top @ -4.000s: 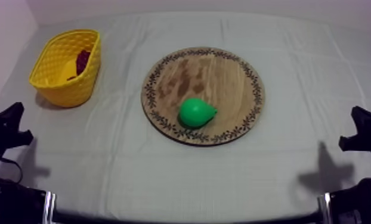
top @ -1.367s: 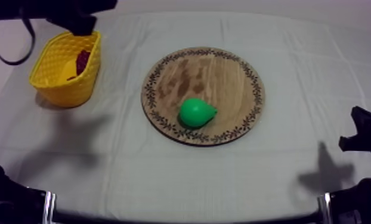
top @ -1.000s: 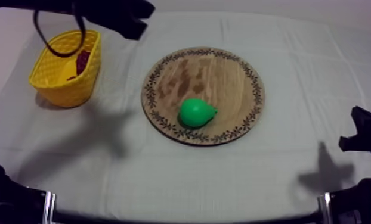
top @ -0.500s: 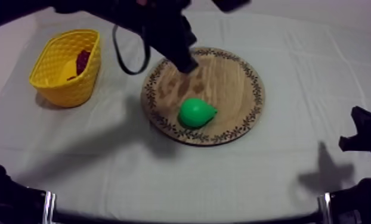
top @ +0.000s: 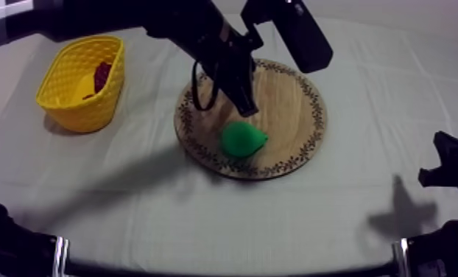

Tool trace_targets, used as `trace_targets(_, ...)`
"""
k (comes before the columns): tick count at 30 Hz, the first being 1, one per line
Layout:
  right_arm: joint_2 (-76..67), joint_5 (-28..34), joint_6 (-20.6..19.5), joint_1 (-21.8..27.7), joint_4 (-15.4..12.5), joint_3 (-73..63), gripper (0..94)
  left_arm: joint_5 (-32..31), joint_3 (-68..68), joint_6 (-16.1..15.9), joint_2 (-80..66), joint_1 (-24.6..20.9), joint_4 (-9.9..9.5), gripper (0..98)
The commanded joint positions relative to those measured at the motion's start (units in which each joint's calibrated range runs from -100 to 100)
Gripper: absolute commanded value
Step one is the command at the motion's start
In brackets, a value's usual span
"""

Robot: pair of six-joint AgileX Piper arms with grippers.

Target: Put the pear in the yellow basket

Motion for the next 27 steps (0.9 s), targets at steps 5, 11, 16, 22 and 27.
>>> trace_targets(5,-0.05,0.03,0.00,0.01,0.02,0.05,0.5,1.65,-1.15,-0.31,1.13,-0.31,0.01,12.3)
trace_targets(11,-0.05,0.03,0.00,0.01,0.02,0.05,0.5,6.53,-1.27,-1.18,0.99,-0.45,0.17,44.8)
trace_targets(16,-0.05,0.03,0.00,0.01,0.02,0.05,0.5,13.04,-0.20,-2.76,0.31,-0.93,0.34,82.2)
trace_targets(22,-0.05,0.03,0.00,0.01,0.02,0.05,0.5,16.10,0.73,-5.49,-0.91,-2.13,2.80,94.8)
trace_targets(27,-0.05,0.03,-0.02,0.01,0.02,0.05,0.5,16.68,2.25,-6.70,-1.72,-2.51,4.07,96.3)
